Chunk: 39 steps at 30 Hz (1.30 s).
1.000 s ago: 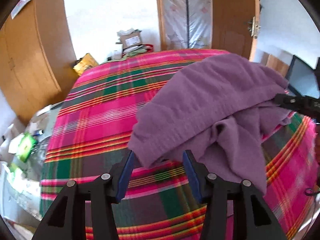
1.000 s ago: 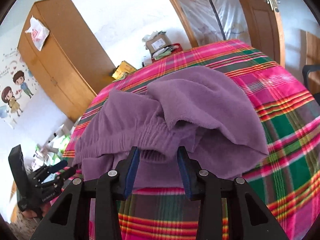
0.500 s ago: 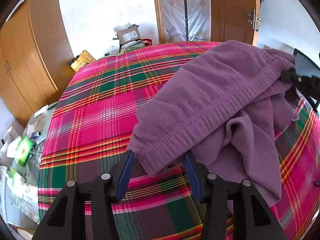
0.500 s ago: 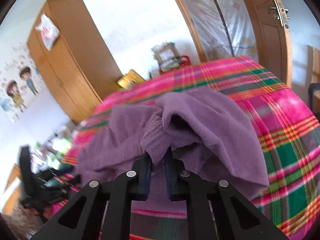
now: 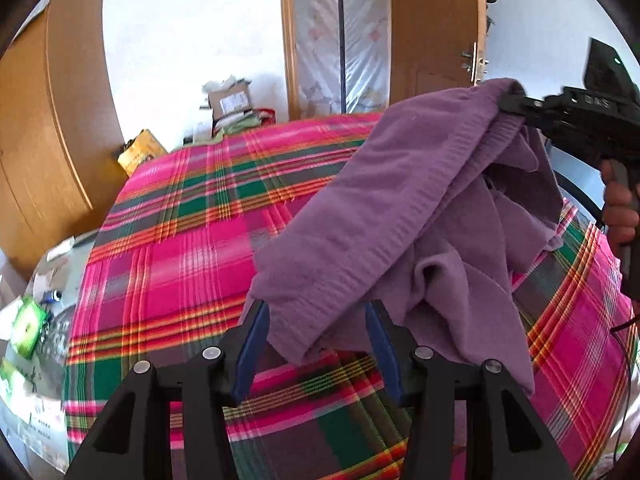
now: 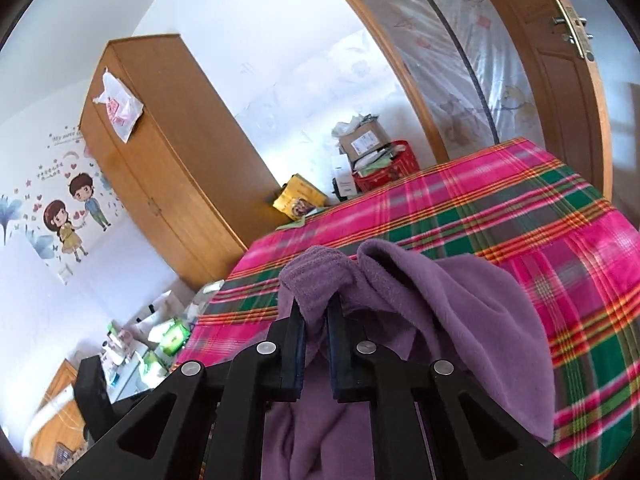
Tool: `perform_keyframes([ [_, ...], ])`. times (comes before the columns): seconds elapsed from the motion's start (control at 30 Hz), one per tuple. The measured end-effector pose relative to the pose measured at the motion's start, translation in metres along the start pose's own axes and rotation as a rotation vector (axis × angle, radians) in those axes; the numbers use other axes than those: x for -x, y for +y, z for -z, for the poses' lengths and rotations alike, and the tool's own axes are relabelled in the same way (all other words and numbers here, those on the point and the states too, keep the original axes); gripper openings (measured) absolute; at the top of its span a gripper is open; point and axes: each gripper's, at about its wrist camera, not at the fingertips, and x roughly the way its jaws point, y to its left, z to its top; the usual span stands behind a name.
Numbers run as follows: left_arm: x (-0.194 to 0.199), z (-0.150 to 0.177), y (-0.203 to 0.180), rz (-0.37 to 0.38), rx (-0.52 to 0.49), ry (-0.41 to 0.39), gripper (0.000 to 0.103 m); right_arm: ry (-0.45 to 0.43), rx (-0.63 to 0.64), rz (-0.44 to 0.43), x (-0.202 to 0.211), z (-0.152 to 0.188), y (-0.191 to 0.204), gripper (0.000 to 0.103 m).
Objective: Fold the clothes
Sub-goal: 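Lift the waistband with the right tool while the left tool grasps the waistband beside it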
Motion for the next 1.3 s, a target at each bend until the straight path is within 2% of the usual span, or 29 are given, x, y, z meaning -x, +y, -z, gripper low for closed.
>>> perform_keyframes([
  [0.2, -0.011, 0.001, 0.005, -0.018, -0.041, 0.018, 0.051, -0.001, -0.016, -0.006, -0.012, -0.015, 0.003, 0.01],
  [0.37, -0.016, 0.0, 0.002, -0.031, -0.096, 0.01, 0.051, 0.036, 0.002, 0.001, -0.03, -0.029, 0.006, 0.009],
  [0.43, -0.018, -0.002, 0.005, -0.006, -0.091, 0.015, 0.04, 0.043, 0.007, 0.002, -0.038, -0.035, 0.009, 0.009],
  [0.47, -0.019, -0.003, 0.008, 0.024, -0.077, 0.02, 0.029, 0.045, 0.015, 0.003, -0.041, -0.038, 0.012, 0.01],
  [0.5, -0.02, -0.004, 0.011, 0.049, -0.063, 0.023, 0.024, 0.046, 0.026, 0.004, -0.045, -0.04, 0.015, 0.009],
  [0.53, -0.02, -0.005, 0.014, 0.057, -0.05, 0.024, 0.022, 0.046, 0.034, 0.007, -0.049, -0.042, 0.018, 0.01],
  [0.57, -0.019, -0.007, 0.016, 0.054, -0.038, 0.018, 0.014, 0.047, 0.043, 0.006, -0.053, -0.044, 0.021, 0.01],
  [0.6, -0.018, -0.009, 0.02, 0.051, -0.021, 0.008, 0.01, 0.048, 0.051, 0.002, -0.057, -0.046, 0.024, 0.009],
  [0.7, -0.011, -0.015, 0.034, 0.044, 0.042, -0.017, 0.008, 0.048, 0.091, -0.003, -0.069, -0.054, 0.039, 0.009],
  [0.83, -0.001, -0.019, 0.063, 0.089, 0.18, -0.029, 0.006, 0.052, 0.147, -0.018, -0.088, -0.066, 0.059, 0.009],
  [0.97, 0.008, -0.015, 0.084, 0.051, 0.239, -0.043, 0.002, 0.081, 0.166, -0.037, -0.112, -0.071, 0.074, 0.009],
  [1.13, 0.005, -0.005, 0.105, 0.09, 0.328, -0.012, 0.002, 0.121, 0.19, -0.06, -0.144, -0.067, 0.095, 0.009],
  [1.17, 0.004, -0.002, 0.107, 0.093, 0.335, -0.004, 0.003, 0.124, 0.192, -0.063, -0.149, -0.066, 0.098, 0.009],
  [1.3, 0.001, 0.003, 0.108, 0.108, 0.331, 0.03, 0.018, 0.14, 0.202, -0.05, -0.17, -0.064, 0.106, 0.009],
])
